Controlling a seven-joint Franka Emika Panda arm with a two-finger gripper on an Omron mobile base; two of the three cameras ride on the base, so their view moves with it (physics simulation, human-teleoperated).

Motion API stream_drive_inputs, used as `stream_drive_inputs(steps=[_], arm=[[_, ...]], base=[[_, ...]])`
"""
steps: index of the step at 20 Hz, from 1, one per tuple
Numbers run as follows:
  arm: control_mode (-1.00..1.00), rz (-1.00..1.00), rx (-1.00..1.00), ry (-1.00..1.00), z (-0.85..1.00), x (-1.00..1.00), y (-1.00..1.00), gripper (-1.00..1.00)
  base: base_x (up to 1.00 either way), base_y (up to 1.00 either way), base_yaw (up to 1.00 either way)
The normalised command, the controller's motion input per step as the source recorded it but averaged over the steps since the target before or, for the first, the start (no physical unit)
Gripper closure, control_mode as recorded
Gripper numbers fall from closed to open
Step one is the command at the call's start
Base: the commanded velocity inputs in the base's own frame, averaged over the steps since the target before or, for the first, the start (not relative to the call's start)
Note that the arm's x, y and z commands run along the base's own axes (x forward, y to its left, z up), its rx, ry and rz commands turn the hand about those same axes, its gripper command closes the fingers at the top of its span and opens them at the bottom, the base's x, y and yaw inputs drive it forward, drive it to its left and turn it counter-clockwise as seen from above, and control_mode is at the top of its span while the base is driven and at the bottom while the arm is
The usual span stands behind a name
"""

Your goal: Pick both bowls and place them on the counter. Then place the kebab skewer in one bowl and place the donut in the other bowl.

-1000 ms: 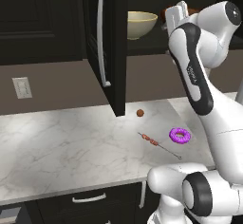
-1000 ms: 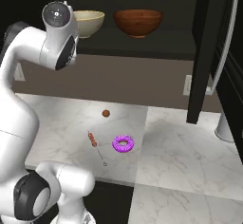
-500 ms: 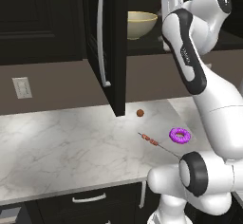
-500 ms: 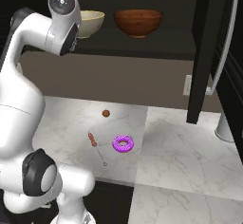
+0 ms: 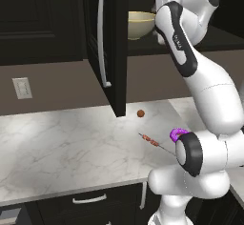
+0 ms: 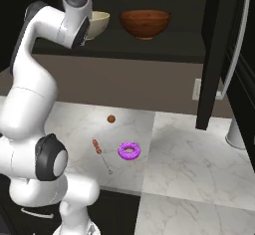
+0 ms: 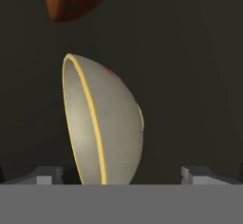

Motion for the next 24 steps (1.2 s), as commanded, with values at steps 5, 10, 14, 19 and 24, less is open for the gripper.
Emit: stream_drive_inputs(steps=[5, 10, 14, 19, 24], arm=[[-1.00, 0.12, 0.00, 0.04, -0.01, 0.39, 0.03, -1.00], [-1.00, 0.11, 0.00, 0.05, -0.02, 0.34, 0.05, -1.00], [-1.00, 0.05, 0.00, 0.01, -0.02, 0.29, 0.08, -1.00], [-1.00, 0.01, 0.00, 0.02, -0.06, 0.22, 0.05, -1.00], [-1.00, 0.00, -0.02, 0.02, -0.08, 0.12, 0.10, 1.00]], base=[[0.00, 0.00, 0.00], [0.00, 0.00, 0.00], [0.00, 0.00, 0.00], [0.00, 0.00, 0.00], [0.00, 0.00, 0.00]])
